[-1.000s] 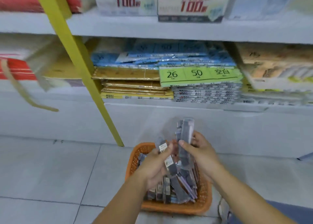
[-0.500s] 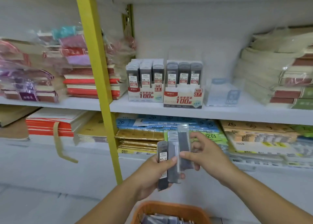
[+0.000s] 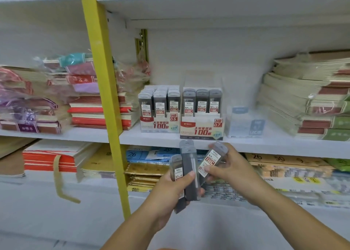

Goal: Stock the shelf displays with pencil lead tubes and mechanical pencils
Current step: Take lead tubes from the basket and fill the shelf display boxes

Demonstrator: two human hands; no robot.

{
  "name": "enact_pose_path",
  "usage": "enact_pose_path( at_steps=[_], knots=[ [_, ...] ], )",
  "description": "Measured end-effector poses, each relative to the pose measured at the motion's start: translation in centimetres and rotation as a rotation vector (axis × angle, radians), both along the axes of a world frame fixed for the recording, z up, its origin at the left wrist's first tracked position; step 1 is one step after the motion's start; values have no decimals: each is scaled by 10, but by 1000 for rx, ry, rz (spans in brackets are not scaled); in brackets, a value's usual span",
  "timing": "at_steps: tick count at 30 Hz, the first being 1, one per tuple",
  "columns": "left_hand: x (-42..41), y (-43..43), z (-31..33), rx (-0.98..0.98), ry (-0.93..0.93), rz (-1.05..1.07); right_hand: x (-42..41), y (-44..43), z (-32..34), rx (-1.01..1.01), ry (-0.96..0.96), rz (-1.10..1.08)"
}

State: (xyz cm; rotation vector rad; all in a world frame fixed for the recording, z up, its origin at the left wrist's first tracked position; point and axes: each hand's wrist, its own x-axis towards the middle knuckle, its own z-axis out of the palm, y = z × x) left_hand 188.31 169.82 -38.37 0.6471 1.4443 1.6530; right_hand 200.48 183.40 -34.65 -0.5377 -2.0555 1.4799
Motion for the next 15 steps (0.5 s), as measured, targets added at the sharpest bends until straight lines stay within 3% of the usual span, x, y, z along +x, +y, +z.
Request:
enact_pose_path(
  at_steps=[9,15],
  knots=[
    [-10,-5,12,30,15,44,5,-6,18,120,70,-85],
    [-29,0,34,159,20,100,-2,9,100,396,445,-156]
  ],
)
